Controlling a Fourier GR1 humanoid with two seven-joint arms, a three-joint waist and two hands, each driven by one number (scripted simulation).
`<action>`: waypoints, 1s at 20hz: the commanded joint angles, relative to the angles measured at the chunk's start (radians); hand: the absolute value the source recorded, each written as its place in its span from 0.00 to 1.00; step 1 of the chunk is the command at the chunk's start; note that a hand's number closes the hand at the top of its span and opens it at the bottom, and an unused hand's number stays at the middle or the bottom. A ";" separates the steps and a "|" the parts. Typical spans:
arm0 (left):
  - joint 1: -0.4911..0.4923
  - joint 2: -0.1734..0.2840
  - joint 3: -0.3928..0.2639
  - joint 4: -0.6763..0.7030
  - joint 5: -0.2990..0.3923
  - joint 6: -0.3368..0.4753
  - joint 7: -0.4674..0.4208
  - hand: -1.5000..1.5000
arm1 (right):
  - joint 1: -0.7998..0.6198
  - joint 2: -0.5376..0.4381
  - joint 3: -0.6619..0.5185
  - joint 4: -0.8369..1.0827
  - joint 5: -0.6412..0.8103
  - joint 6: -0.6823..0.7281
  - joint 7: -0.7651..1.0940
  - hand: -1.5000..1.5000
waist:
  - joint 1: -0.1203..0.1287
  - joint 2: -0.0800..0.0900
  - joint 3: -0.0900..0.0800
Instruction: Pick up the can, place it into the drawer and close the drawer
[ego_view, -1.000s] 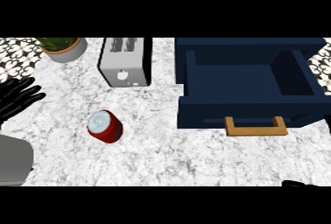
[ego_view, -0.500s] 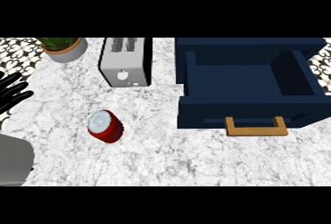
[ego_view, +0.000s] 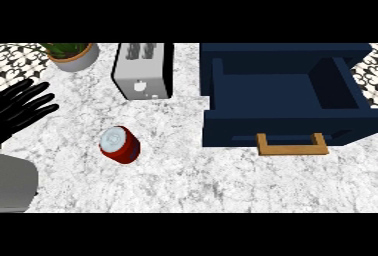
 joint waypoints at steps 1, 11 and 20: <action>-0.028 -0.067 -0.036 -0.009 -0.050 0.053 0.034 0.00 | -0.018 0.028 -0.001 0.026 0.025 0.016 -0.013 0.00 | 0.003 0.001 0.000; -0.051 -0.176 -0.052 0.033 -0.232 0.046 0.013 0.00 | 0.051 0.017 -0.153 0.050 -0.081 0.147 -0.038 0.00 | 0.001 0.000 0.000; -0.070 -0.330 -0.067 0.252 -0.580 -0.040 -0.242 0.00 | -0.007 -0.004 -0.184 -0.006 -0.122 0.129 0.075 0.00 | 0.000 0.002 -0.001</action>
